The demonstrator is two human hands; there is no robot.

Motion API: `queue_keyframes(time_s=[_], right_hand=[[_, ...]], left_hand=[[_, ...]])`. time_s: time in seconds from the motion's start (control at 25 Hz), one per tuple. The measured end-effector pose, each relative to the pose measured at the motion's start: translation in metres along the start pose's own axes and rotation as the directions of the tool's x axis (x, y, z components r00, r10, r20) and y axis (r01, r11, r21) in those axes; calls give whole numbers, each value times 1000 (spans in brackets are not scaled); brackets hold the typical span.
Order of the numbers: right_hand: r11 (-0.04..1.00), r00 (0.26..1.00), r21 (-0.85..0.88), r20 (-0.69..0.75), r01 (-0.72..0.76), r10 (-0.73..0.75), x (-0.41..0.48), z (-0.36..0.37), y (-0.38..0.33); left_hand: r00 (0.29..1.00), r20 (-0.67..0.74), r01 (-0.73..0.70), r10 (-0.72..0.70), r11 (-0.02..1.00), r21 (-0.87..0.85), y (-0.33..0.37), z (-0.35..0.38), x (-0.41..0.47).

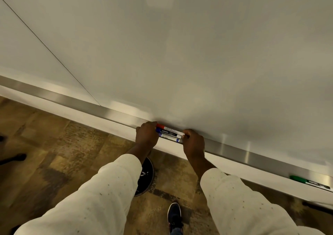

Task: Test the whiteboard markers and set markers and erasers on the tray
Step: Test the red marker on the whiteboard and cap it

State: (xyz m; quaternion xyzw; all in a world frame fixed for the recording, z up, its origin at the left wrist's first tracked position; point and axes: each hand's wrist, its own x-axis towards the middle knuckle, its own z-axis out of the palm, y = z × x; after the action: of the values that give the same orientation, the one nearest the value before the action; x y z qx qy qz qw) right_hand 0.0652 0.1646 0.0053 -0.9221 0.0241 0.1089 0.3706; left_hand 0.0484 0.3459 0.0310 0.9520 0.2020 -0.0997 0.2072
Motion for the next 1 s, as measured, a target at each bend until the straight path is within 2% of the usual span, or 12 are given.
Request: queue_keyframes(time_s=[0.2, 0.48, 0.8, 1.0], right_hand=[[999, 997, 41, -75, -19, 22, -5, 7, 3], [993, 995, 80, -42, -84, 88, -5, 4, 11], [979, 969, 92, -152, -184, 197, -17, -57, 74], [978, 975, 124, -127, -166, 182, -27, -83, 95]], left_hand=[[997, 16, 75, -74, 988, -132, 2, 0, -3], [987, 73, 153, -140, 961, -229, 26, 6, -14], [984, 172, -15, 39, 990, -137, 86, 44, -33], [983, 167, -53, 69, 994, -97, 106, 60, -42]])
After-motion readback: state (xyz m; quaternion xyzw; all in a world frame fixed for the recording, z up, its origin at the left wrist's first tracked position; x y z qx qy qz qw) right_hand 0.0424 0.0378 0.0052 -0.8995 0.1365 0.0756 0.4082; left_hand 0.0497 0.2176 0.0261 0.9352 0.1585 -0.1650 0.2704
